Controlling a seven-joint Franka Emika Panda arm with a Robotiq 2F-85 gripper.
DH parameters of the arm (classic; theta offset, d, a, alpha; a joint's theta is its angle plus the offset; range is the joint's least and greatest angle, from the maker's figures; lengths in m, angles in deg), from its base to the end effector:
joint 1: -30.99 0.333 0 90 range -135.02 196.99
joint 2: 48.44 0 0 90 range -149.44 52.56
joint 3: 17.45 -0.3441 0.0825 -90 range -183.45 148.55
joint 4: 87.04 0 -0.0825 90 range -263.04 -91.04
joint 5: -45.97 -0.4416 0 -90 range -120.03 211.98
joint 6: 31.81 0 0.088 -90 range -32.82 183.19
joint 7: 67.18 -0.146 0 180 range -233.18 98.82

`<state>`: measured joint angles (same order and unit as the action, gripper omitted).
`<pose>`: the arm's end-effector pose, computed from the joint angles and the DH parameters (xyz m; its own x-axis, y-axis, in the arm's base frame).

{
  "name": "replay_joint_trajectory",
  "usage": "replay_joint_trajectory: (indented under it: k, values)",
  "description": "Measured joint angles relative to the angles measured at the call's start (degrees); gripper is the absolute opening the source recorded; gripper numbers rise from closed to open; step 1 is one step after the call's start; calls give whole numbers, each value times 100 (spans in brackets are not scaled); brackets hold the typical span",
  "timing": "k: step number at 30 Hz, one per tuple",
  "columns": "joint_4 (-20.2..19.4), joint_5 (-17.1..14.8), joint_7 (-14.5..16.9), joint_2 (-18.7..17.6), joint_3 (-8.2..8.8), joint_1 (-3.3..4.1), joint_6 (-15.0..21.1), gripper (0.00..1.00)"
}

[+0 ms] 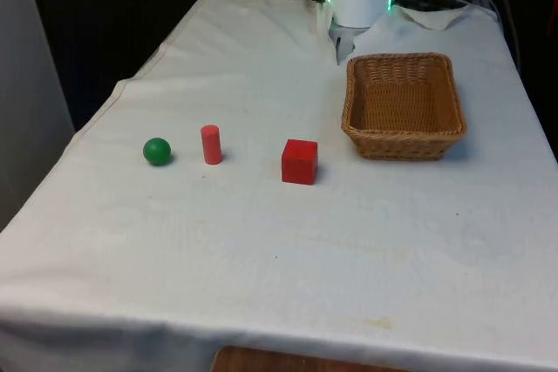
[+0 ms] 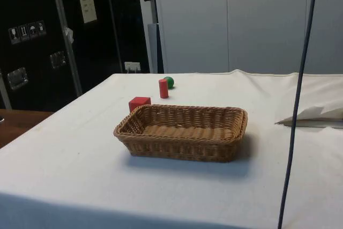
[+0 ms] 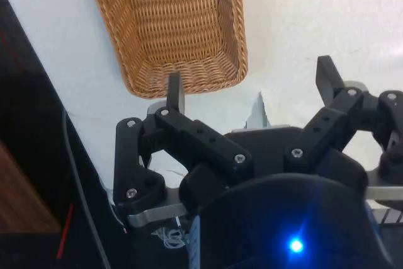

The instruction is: Pick up the object to the left of the cylinder and place it into the basket.

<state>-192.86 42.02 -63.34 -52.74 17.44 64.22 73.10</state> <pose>0.6242 -0.0041 0.4503 0.9970 0.0184 -0.0755 0.0164 -0.9995 -0.0273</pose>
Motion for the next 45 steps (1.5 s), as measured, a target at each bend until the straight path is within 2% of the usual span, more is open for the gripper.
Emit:
replay_joint_trajectory:
  k: [5, 14, 23, 35, 37, 45]
  values:
    - [-29, -6, 0, -86, -29, 0, 166, 100]
    - [-241, -6, -52, -189, -143, 6, 745, 100]
    - [-281, -23, -80, -401, -218, 6, 1094, 100]
    - [-493, -23, -80, -699, -246, 0, 1662, 100]
    - [-493, -23, -80, -699, -246, 0, 1662, 100]
    - [-751, -23, -80, -773, -258, 0, 2235, 100]
